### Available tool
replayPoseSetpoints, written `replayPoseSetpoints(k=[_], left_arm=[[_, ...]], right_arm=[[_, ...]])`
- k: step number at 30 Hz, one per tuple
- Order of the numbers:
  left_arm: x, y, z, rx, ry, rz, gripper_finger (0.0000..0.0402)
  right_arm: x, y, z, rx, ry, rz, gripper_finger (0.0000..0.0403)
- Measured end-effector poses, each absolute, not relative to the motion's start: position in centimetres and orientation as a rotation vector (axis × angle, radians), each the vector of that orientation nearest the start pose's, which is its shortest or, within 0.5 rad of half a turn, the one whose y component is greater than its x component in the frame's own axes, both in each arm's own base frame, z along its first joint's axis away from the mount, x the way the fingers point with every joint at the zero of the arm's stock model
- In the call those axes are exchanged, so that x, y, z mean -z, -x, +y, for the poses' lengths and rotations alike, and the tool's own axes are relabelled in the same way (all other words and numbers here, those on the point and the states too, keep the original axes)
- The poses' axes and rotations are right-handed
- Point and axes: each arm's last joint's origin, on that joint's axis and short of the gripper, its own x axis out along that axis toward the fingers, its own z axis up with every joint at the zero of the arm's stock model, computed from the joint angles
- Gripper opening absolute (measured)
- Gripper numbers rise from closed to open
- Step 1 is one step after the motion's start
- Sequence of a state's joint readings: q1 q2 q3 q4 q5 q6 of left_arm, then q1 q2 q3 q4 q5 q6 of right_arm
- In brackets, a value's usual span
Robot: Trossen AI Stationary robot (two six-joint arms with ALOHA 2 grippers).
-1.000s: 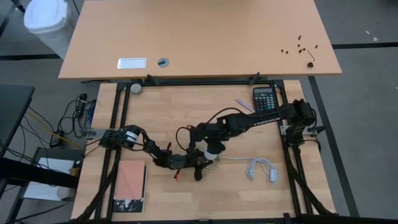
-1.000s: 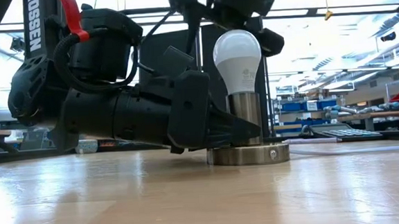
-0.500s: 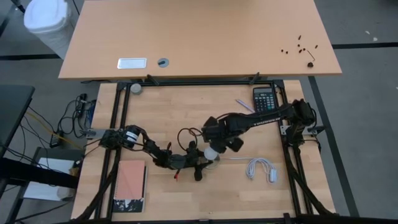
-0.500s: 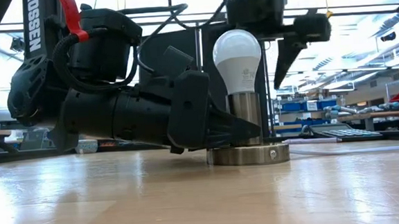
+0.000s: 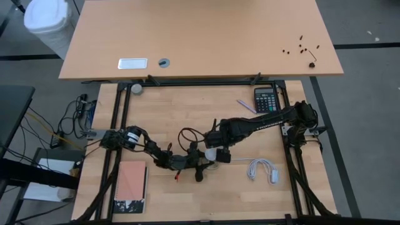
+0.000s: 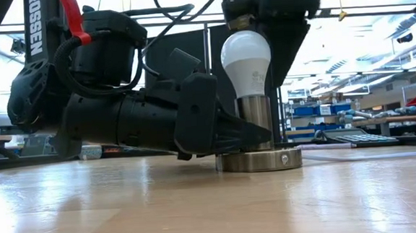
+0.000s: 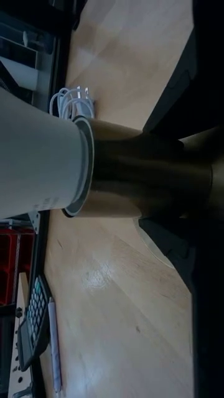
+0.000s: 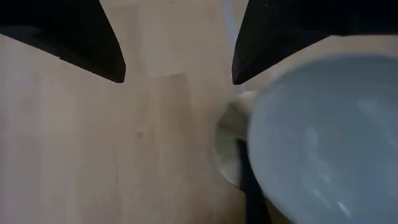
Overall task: Screw lightbulb
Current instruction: Remove the lightbulb from the lamp
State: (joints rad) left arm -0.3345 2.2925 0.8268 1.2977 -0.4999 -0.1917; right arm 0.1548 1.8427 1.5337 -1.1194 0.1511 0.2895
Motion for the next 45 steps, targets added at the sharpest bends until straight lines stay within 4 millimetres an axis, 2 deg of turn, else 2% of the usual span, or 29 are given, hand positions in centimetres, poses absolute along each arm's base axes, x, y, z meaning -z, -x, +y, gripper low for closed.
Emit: replayPoseSetpoints(k=[4,15,20,23,27,41,45], left_arm=[[-4.9,-35.5,-10.9,-0.177,0.124,0.134,0.0189],[-5.0,-35.5,-11.0,-0.178,0.145,0.126,0.0189],[-5.0,-35.5,-11.0,-0.179,0.149,0.125,0.0189],[-5.0,-35.5,-11.0,-0.18,0.15,0.124,0.0189],[-5.0,-35.6,-11.0,-0.173,0.151,0.124,0.0189],[-4.9,-35.6,-10.9,-0.18,0.149,0.129,0.0189],[-4.9,-35.6,-11.0,-0.179,0.149,0.129,0.0189]], right_arm=[[-24.5,-35.5,5.5,0.235,-0.161,1.365,0.0305],[-24.7,-36.1,5.8,0.161,-0.113,1.302,0.0305],[-24.7,-36.2,5.9,0.156,-0.137,1.299,0.0305],[-24.7,-36.1,6.2,0.194,-0.213,1.298,0.0305],[-24.7,-36.0,6.7,0.151,-0.304,1.323,0.0305],[-24.6,-35.4,7.0,0.182,-0.356,1.388,0.0305],[-24.4,-34.2,6.8,0.224,-0.388,1.515,0.0302]])
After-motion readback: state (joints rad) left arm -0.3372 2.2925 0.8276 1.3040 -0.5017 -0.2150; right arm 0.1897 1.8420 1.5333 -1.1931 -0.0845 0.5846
